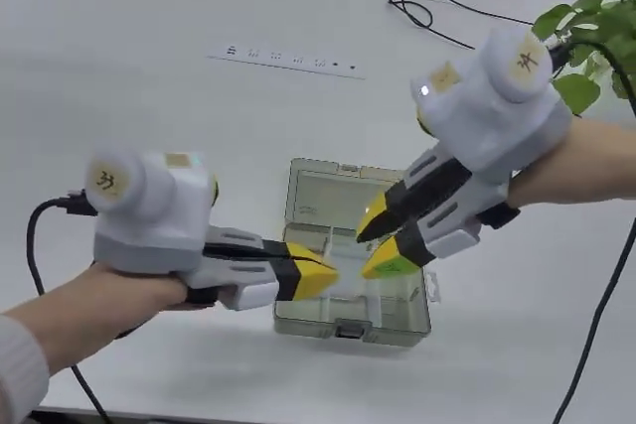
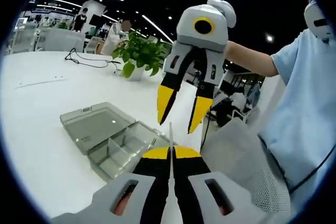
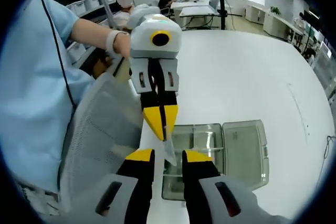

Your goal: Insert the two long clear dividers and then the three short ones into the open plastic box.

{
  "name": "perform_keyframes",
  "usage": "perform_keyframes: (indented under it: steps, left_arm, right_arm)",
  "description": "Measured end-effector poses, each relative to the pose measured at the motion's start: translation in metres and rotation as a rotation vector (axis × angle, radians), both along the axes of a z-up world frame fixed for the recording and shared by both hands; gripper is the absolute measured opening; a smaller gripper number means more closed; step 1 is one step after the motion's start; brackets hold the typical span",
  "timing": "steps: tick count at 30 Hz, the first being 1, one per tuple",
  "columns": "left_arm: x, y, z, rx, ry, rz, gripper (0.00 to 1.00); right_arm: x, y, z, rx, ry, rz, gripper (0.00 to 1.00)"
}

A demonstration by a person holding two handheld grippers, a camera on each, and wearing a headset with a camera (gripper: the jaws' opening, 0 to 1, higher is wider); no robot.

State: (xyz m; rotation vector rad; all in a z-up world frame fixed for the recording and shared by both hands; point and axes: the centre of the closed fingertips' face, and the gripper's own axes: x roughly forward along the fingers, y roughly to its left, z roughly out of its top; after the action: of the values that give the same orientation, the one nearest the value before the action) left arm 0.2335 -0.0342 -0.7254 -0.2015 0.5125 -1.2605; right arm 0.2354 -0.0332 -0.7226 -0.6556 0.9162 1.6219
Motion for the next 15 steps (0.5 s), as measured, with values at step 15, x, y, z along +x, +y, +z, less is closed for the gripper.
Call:
perform_keyframes:
  steps: [15]
  left_arm:
    - [-0.0037,-0.0017,0.0023,-0.005,-0.047,-0.037,0.00]
  right_arm:
    - [-0.0074,0.0038,-0.0047,-0.061,0.044,0.060,0.07]
